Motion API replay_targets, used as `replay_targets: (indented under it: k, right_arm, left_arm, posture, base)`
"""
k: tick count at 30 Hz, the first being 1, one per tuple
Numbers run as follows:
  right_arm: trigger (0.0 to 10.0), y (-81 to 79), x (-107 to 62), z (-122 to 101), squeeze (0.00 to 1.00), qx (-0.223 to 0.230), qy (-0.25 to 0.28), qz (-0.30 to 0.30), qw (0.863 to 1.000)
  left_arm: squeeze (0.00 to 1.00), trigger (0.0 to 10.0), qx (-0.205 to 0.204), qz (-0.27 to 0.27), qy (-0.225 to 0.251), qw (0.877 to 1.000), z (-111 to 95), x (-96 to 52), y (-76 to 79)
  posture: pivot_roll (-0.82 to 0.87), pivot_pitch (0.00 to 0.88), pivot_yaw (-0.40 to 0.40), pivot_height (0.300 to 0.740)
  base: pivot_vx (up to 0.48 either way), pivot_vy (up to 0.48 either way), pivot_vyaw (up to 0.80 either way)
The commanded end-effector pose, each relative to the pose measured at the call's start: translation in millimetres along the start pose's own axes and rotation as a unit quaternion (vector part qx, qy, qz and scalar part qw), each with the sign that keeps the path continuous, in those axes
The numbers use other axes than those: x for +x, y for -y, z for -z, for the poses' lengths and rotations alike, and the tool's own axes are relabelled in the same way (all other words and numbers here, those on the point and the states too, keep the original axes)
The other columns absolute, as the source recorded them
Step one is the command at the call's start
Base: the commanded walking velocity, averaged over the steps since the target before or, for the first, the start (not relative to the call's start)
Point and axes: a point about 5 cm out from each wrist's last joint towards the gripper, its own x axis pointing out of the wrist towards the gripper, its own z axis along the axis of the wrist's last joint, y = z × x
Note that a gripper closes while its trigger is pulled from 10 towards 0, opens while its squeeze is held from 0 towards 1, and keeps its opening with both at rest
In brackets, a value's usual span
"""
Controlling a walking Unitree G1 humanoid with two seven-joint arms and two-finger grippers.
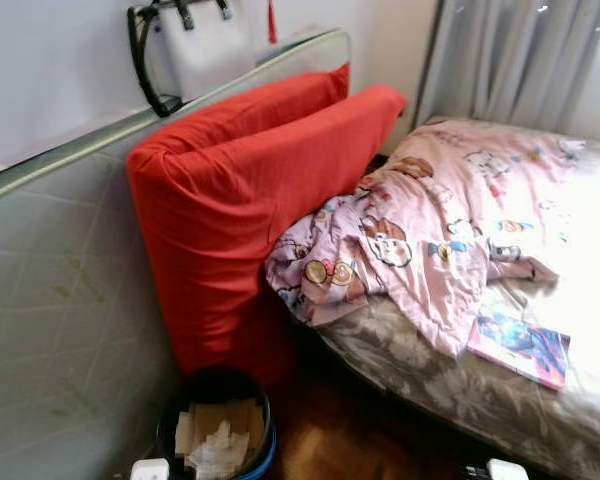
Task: Clean up the room
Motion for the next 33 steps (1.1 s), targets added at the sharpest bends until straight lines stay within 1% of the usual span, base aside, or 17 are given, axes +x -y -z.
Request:
replay_targets:
  k: [1, 2, 4, 8, 11, 18, 29, 30, 33]
  right_arm:
    - [10.0, -4.6, 0.8, 0, 0.0, 0.003, 0.004, -0.004, 1.0]
    - [10.0, -4.6, 0.8, 0, 0.0, 0.003, 0.004, -0.004, 1.0]
    - [10.0, -4.5, 0.3, 2, 0.0, 0.003, 0.002, -0.003, 1.0]
    - [10.0, -4.2, -0.2, 3, 0.0, 0.004, 0.0, -0.003, 1.0]
    - [10.0, -3.9, -0.4, 4, 0.0, 0.004, 0.0, -0.002, 1.0]
    - [10.0, -2.6, -1.2, 6, 0.0, 0.004, -0.004, 0.001, 1.0]
    - [10.0, -2.3, -0.1, 1, 0.0, 0.008, 0.004, 0.001, 1.0]
    - [10.0, -2.6, 0.1, 0, 0.0, 0.02, 0.01, 0.003, 1.0]
    - [10.0, -2.7, 0.4, -1, 0.0, 0.021, 0.012, 0.003, 1.0]
  left_arm:
    - [0.0, 10.0, 0.013, -0.009, 0.0, 1.0, 1, -1.9, -10.8]
    - [0.0, 10.0, 0.013, -0.009, 0.0, 1.0, 1, -1.9, -10.8]
    - [0.0, 10.0, 0.012, -0.013, -0.002, 1.0, 2, -3.4, -18.1]
    - [0.0, 10.0, 0.012, -0.014, -0.001, 1.0, 1, -3.6, -20.9]
    - [0.0, 10.0, 0.012, -0.013, 0.0, 1.0, 0, -3.3, -20.5]
    - [0.0, 10.0, 0.011, -0.008, 0.003, 1.0, -6, -0.3, -11.5]
    - [0.0, 10.0, 0.006, -0.011, 0.008, 1.0, -11, 1.4, -10.2]
    - [0.0, 10.0, 0.004, -0.013, 0.011, 1.0, -13, 1.7, -10.1]
    - [0.0, 10.0, 0.004, -0.013, 0.012, 1.0, -13, 1.8, -9.2]
  posture:
    - [0.05, 0.0, -0.01, 0.74]
    - [0.05, 0.0, -0.01, 0.74]
    - [0.05, 0.0, -0.01, 0.74]
    - [0.05, 0.0, -0.011, 0.74]
    - [0.05, 0.0, -0.011, 0.74]
    - [0.05, 0.0, -0.016, 0.74]
    - [0.05, 0.0, -0.017, 0.74]
    - [0.05, 0.0, -0.018, 0.74]
    - [0.05, 0.0, -0.02, 0.74]
  base:
    - [0.0, -0.356, 0.0]
    - [0.0, -0.356, 0.0]
    - [0.0, -0.358, 0.0]
    - [0.0, -0.359, 0.0]
    - [0.0, -0.361, 0.0]
    - [0.0, -0.362, 0.0]
    - [0.0, -0.363, 0.0]
    - [0.0, -0.36, 0.0]
    - [0.0, -0.364, 0.0]
